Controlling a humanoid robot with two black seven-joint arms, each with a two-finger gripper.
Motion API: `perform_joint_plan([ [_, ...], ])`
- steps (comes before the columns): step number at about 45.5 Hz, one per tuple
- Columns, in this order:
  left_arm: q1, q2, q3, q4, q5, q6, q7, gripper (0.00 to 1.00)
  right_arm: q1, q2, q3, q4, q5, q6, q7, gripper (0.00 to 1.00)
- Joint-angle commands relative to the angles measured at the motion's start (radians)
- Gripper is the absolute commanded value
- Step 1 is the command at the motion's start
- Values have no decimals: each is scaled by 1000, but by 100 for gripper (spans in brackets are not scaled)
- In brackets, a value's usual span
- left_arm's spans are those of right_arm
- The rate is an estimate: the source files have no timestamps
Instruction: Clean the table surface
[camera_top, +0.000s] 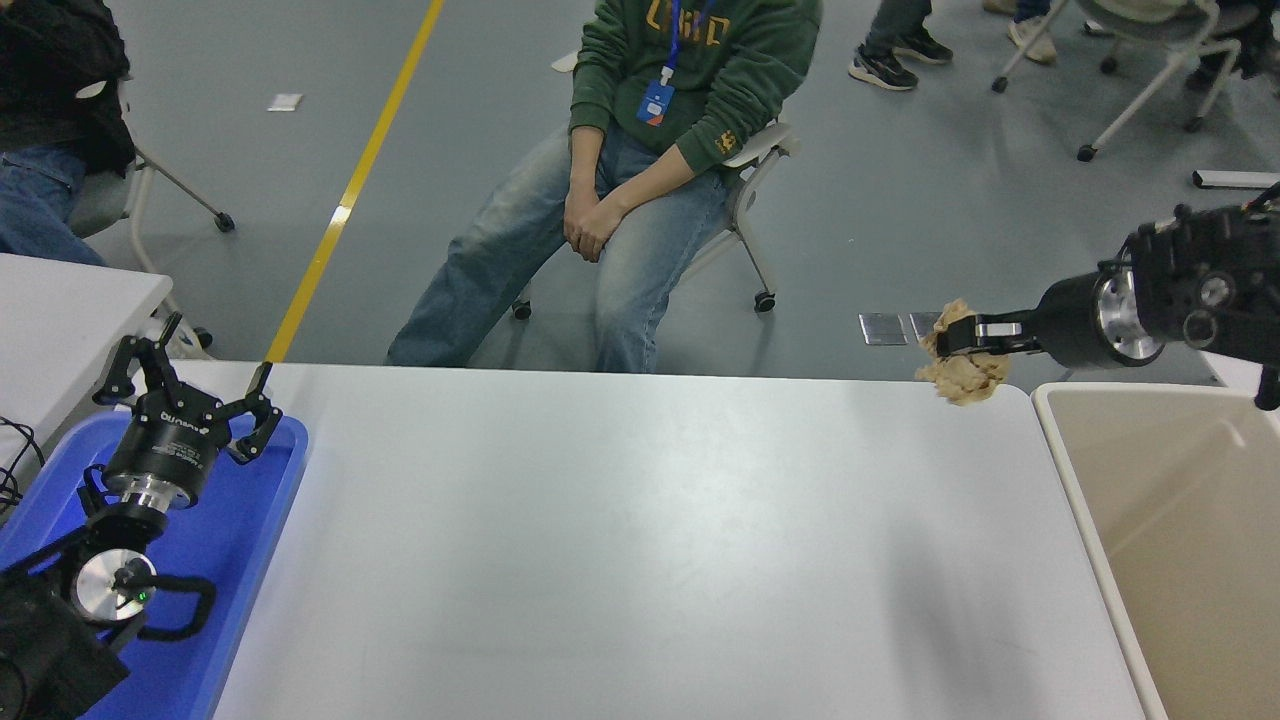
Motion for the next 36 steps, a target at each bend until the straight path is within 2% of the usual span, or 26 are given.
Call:
perform_joint_plan([
  [1,0,0,0,0,0,0,0,100,124,-154,6,32,-1,125,0,0],
  [22,0,0,0,0,0,0,0,100,111,-171,6,10,-4,128,0,0],
  [29,0,0,0,0,0,0,0,100,77,-180,7,-77,5,117,-3,0],
  [36,0,0,0,0,0,0,0,100,-27,-228,32,-203,20,73,-3,0],
])
